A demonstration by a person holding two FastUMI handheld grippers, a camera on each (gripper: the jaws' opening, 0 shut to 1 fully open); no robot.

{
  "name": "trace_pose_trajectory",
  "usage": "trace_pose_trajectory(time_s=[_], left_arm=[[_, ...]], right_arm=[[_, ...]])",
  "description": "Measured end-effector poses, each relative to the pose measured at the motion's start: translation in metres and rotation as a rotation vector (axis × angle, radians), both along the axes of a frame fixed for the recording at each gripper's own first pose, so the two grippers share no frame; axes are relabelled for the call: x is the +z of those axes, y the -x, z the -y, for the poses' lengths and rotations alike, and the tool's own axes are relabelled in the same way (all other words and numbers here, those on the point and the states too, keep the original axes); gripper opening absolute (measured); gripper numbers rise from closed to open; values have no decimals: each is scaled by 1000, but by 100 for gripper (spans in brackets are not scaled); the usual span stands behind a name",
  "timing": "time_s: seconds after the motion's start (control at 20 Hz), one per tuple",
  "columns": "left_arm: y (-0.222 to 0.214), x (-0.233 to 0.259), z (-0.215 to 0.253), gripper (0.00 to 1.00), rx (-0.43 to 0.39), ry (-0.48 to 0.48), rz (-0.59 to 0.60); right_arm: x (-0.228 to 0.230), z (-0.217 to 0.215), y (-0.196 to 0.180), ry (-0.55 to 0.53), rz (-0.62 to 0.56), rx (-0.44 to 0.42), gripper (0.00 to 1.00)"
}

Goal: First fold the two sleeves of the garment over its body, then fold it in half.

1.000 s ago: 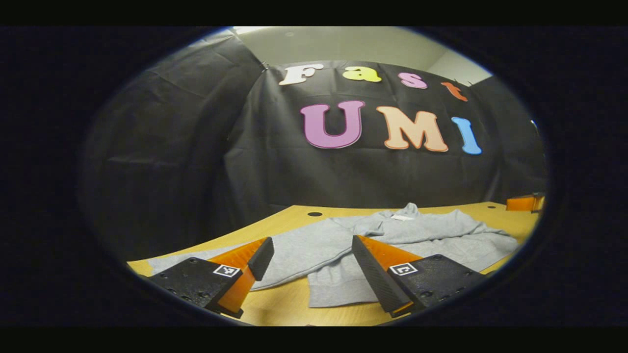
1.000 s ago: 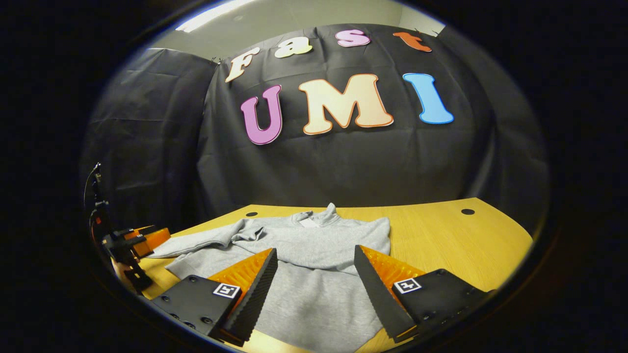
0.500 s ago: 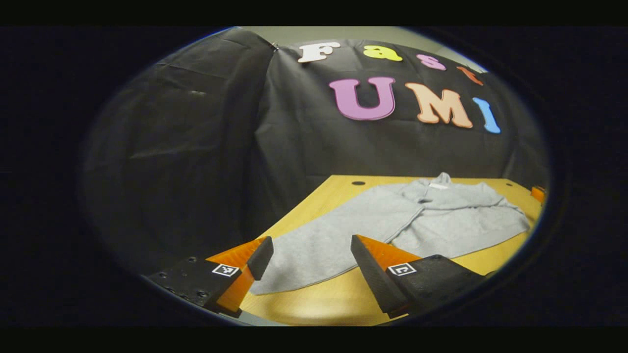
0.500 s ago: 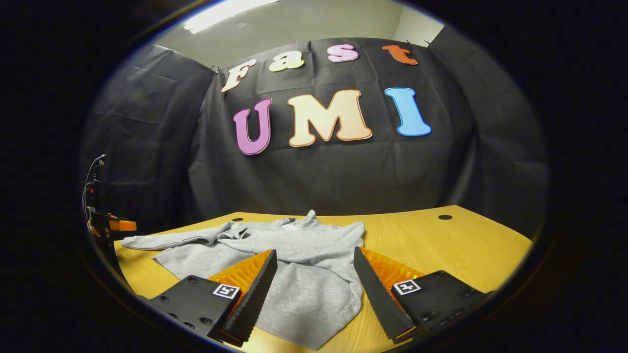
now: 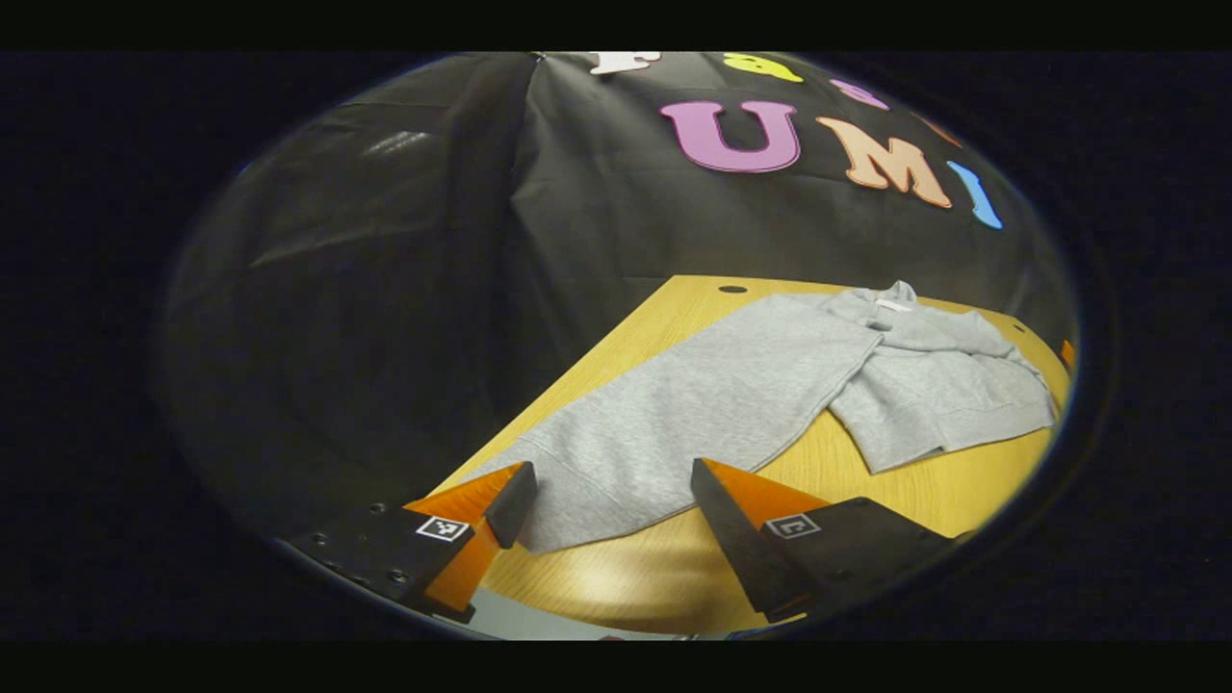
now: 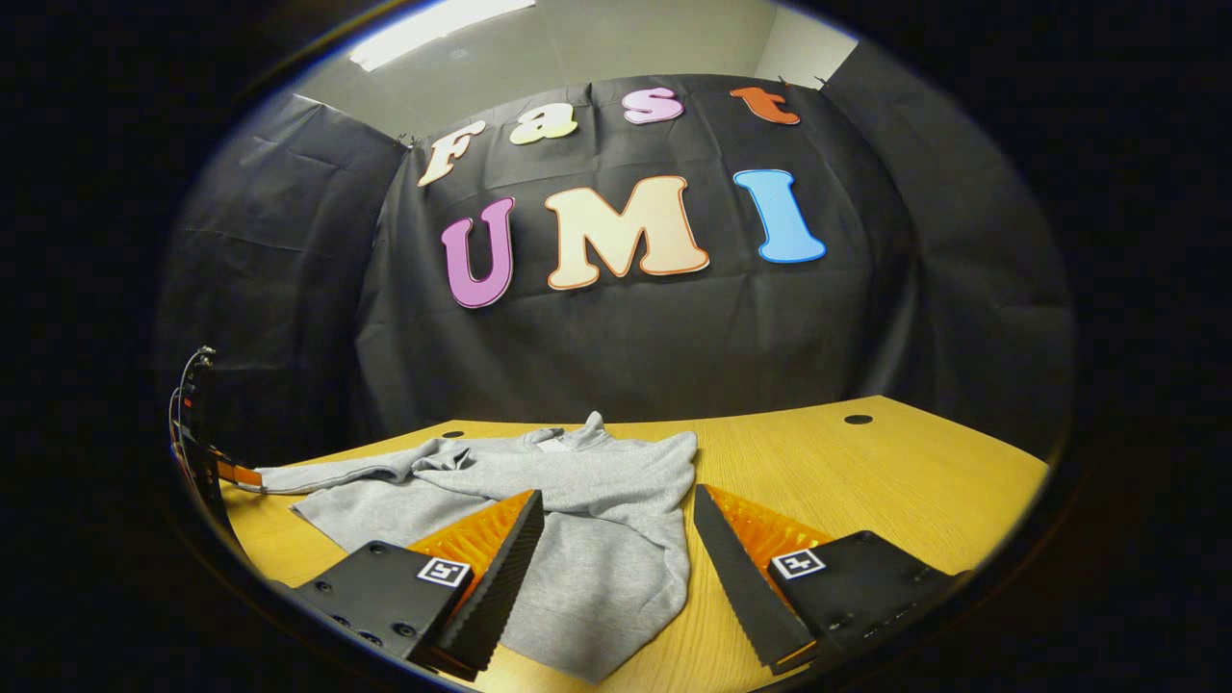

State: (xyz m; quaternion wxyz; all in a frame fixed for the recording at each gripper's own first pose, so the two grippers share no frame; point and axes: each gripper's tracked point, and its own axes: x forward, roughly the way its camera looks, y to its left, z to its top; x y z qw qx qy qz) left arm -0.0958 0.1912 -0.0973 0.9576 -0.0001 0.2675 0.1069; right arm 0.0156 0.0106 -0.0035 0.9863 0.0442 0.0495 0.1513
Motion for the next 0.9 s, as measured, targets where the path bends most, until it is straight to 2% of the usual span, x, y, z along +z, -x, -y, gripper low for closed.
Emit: trace_pose_trajectory(time_s=[0.45, 0.55, 0.6, 0.65, 0.75, 0.85, 0.9], left_arm=[[2, -6, -1, 96, 4, 60, -28], [0, -4, 4, 92, -16, 77, -22], [-1, -6, 9, 77, -23, 82, -25], [-3, -7, 12, 71, -29, 88, -24], [-5, -5, 16, 51, -34, 101, -19], [-6, -5, 14, 19, -23, 110, -11], [-6, -4, 16, 18, -27, 115, -6]], right_arm=[[-8, -1, -2, 5, -20, 2, 97], [-9, 0, -3, 2, -21, -2, 98], [-9, -1, -3, 2, -20, 0, 97], [-8, -1, -2, 4, -17, 0, 97], [-8, -2, -1, 10, -12, 2, 97], [-8, -2, -1, 14, -7, 2, 97], [-7, -2, -2, 16, -5, 0, 97]])
